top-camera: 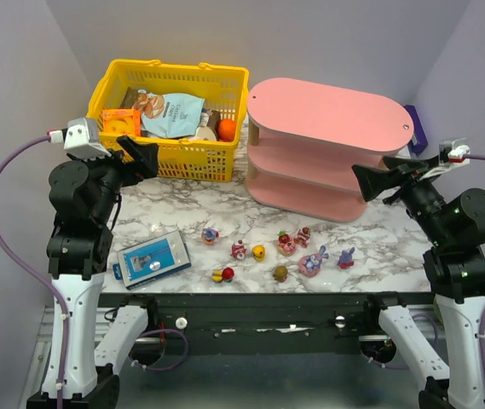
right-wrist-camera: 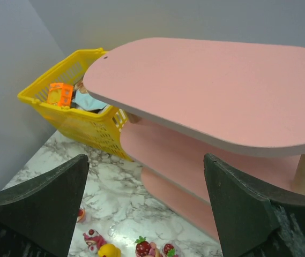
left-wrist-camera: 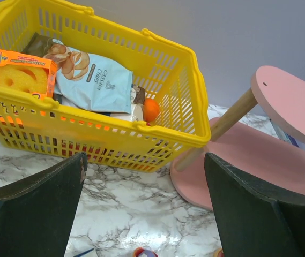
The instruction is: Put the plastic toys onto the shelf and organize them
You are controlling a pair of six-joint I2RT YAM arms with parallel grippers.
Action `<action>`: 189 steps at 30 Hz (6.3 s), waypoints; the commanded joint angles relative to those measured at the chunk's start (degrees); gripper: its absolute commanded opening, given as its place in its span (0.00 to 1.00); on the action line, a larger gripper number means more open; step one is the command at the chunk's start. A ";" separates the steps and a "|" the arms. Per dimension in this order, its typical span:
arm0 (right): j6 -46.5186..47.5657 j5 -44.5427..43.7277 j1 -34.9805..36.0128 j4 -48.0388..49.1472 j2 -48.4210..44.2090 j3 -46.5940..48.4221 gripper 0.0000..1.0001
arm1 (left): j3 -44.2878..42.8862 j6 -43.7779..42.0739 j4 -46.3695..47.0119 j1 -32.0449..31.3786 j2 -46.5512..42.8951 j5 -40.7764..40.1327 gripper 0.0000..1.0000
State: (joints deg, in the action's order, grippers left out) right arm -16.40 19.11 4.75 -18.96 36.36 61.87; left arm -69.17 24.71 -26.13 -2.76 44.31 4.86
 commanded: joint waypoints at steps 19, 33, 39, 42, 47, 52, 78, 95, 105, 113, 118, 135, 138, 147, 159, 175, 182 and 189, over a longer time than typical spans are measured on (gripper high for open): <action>-5.83 11.84 7.61 -7.58 -6.91 -15.71 0.91 | 11.42 -2.04 4.51 -0.22 -4.42 9.37 0.99; -24.90 -18.41 28.55 -11.01 -7.08 -31.54 0.82 | 13.35 -1.33 5.56 -0.22 -1.51 10.43 0.99; -29.91 -23.68 29.35 -17.16 -7.88 -33.65 0.73 | 13.44 -1.24 5.30 -0.22 -0.55 10.34 0.99; -31.14 -24.21 29.96 -18.82 -7.97 -34.88 0.71 | 13.53 -1.24 5.21 -0.22 -0.20 10.34 0.99; -32.19 -23.16 30.49 -20.41 -8.32 -36.81 0.70 | 13.62 -1.15 5.21 -0.22 0.16 10.25 0.99; -33.25 -22.19 30.75 -18.14 -8.41 -40.50 0.70 | 13.62 -1.07 5.04 -0.14 0.60 10.17 0.99; -28.69 -28.08 32.34 4.37 -2.17 -49.91 0.29 | 13.62 -0.89 5.12 -0.05 1.92 10.34 0.99; -19.64 -25.79 32.51 -6.61 -8.58 -36.74 0.01 | 13.71 -0.63 5.21 0.13 1.83 11.05 0.99; -7.88 -35.98 32.51 -6.18 -5.34 -26.28 0.01 | 13.80 -0.63 5.48 0.22 2.00 11.92 0.99; 0.75 -37.05 32.51 -4.77 1.96 -14.68 0.01 | 14.23 -0.63 6.44 0.22 1.65 13.07 0.99; 4.09 -35.37 32.51 -4.15 3.72 -10.46 0.01 | 14.59 -0.63 7.14 0.22 1.65 14.82 0.99; 10.25 -26.15 32.42 -4.59 8.90 -3.94 0.01 | 15.20 0.07 8.20 0.22 1.65 15.79 0.99; 10.60 -21.06 32.42 -5.12 9.60 -4.30 0.01 | 15.81 2.09 9.16 0.22 1.48 13.86 0.99; 11.57 -5.85 32.42 -5.83 13.03 -6.23 0.01 | 19.16 4.39 14.70 0.48 0.50 23.75 0.99; 9.64 6.72 32.42 -0.90 20.33 -7.29 0.01 | 20.74 1.23 15.58 -22.87 4.64 22.56 0.98; 9.90 10.77 32.42 -1.08 19.45 -7.73 0.01 | 23.02 3.41 20.24 -41.09 14.39 17.21 0.92; 10.07 11.65 32.51 -0.99 19.71 -7.99 0.01 | 26.01 9.47 26.04 -41.18 15.71 17.11 0.82; 9.55 11.82 32.51 -0.29 20.59 -8.43 0.01 | 26.63 12.55 31.84 -41.27 17.73 18.87 0.79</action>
State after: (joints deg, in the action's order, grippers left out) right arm -6.33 28.56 36.75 -21.93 56.88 53.95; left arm -42.81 34.44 -0.03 -43.64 60.55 23.20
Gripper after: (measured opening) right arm 0.095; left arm 0.793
